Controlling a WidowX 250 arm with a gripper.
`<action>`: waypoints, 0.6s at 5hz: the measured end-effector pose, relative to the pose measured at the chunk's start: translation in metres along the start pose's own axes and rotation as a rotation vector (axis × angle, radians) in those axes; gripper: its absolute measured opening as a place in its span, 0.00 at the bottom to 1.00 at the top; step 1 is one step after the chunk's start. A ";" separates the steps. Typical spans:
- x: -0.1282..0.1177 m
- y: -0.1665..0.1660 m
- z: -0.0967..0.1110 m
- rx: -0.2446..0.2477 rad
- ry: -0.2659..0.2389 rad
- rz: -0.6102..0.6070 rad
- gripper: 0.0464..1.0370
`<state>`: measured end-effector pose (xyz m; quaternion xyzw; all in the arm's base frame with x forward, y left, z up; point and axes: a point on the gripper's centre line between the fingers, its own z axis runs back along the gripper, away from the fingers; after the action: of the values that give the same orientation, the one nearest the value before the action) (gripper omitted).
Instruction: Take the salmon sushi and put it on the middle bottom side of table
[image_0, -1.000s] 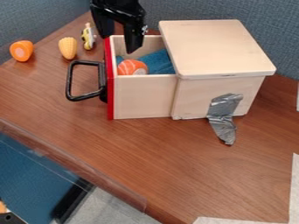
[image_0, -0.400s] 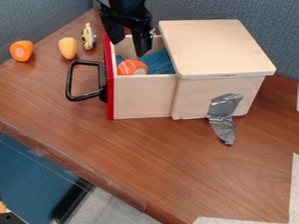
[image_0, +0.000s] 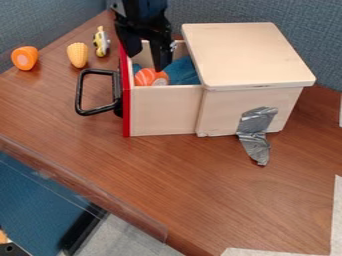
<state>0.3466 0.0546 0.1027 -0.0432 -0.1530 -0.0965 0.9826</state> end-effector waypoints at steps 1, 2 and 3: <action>0.000 0.000 -0.002 0.007 -0.008 -0.001 0.96; -0.003 -0.001 -0.008 0.010 -0.006 -0.002 0.96; -0.007 -0.002 -0.014 0.007 0.007 -0.004 0.96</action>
<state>0.3434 0.0520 0.0873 -0.0390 -0.1500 -0.0980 0.9830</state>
